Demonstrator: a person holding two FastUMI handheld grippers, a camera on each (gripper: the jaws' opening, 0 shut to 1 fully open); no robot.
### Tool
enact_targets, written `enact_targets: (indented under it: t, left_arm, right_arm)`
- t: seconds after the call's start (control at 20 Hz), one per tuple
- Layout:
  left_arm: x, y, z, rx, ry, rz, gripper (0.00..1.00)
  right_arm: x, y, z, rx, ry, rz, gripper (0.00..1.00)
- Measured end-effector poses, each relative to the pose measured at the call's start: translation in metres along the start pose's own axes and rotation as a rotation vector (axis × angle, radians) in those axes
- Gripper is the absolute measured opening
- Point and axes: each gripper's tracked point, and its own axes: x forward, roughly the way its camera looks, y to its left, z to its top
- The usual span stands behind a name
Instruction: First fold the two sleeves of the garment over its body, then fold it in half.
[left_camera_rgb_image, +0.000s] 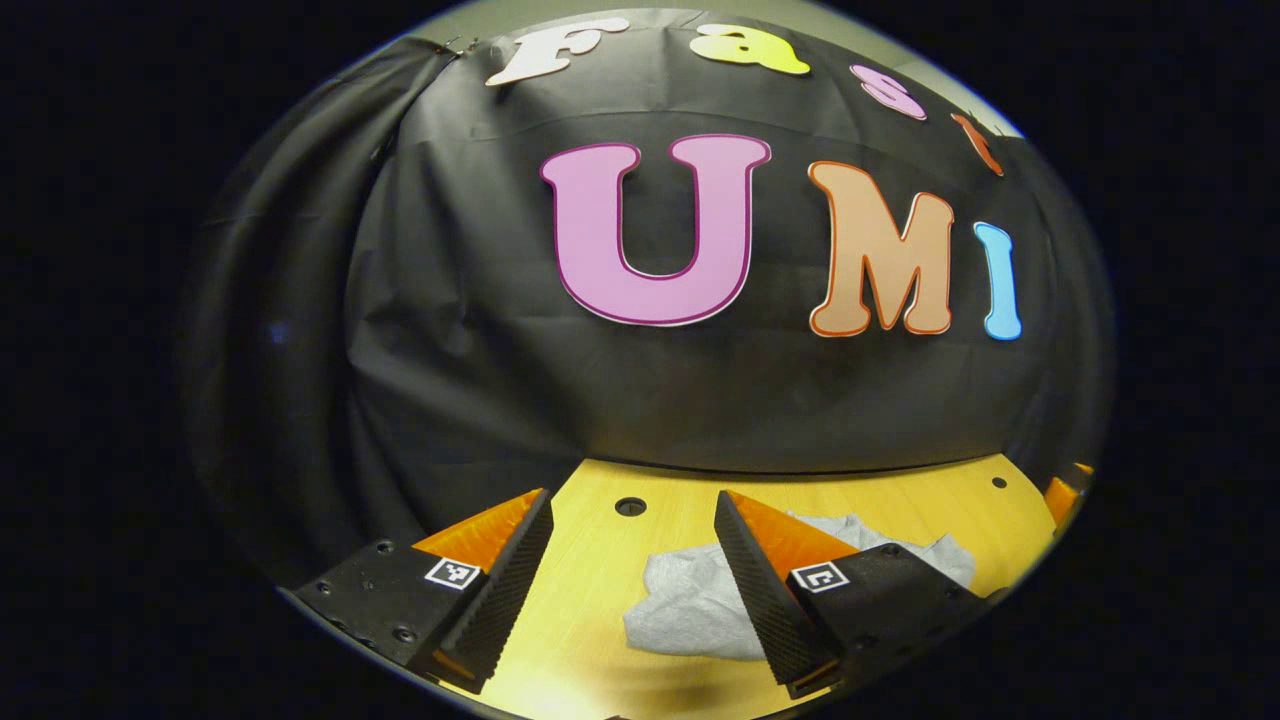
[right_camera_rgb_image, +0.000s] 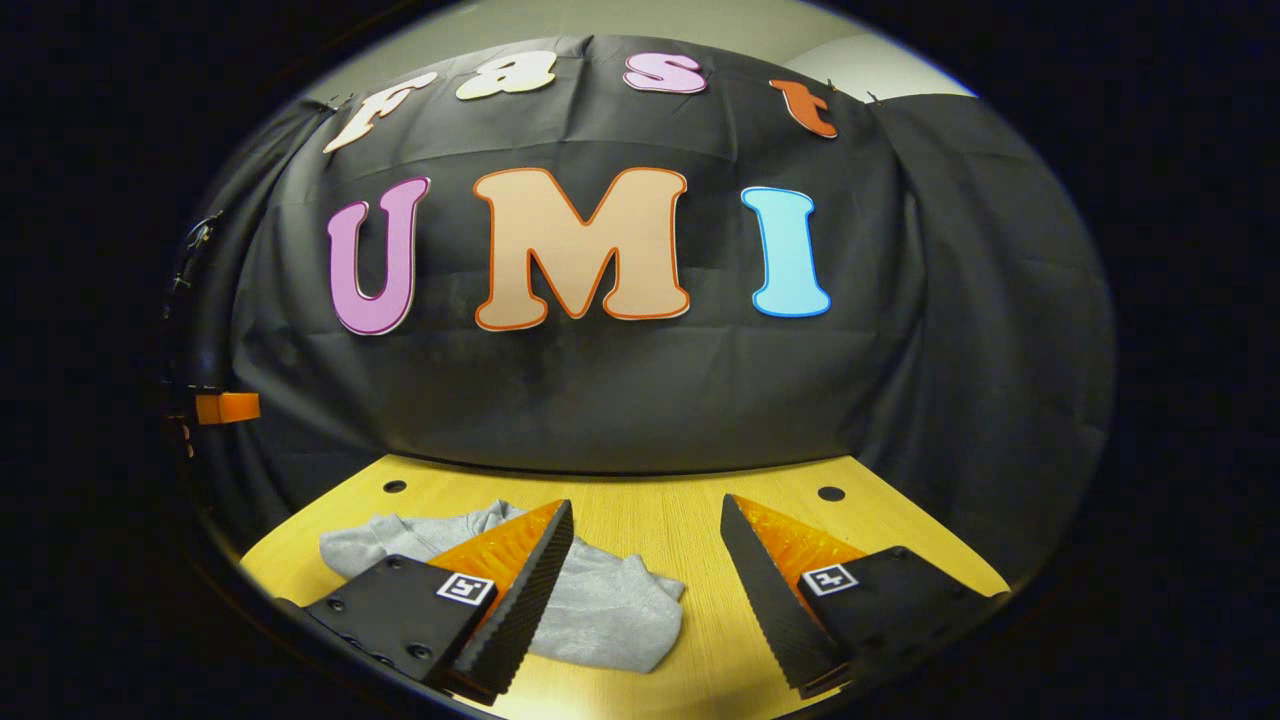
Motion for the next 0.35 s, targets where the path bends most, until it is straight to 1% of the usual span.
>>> enact_targets:
  t: [0.1, 0.15, 0.2, 0.3, 0.35]
  left_arm:
    - [-0.001, 0.002, 0.003, 0.029, -0.004, -0.002, 0.96]
    - [-0.002, 0.003, 0.006, 0.039, -0.010, -0.003, 0.96]
    - [-0.003, 0.002, 0.009, 0.045, -0.016, -0.005, 0.96]
    - [-0.008, -0.002, 0.010, 0.044, -0.022, -0.022, 0.96]
    - [-0.009, -0.004, 0.011, 0.040, -0.024, -0.032, 0.94]
  right_arm:
    - [-0.005, 0.001, 0.000, -0.013, -0.009, 0.000, 0.95]
    - [-0.007, 0.002, -0.002, -0.027, -0.007, 0.001, 0.91]
    - [-0.010, 0.003, -0.006, -0.036, 0.005, 0.003, 0.96]
    - [-0.014, 0.004, -0.010, -0.044, 0.027, 0.003, 0.96]
    - [-0.017, 0.003, -0.009, -0.041, 0.024, 0.000, 0.96]
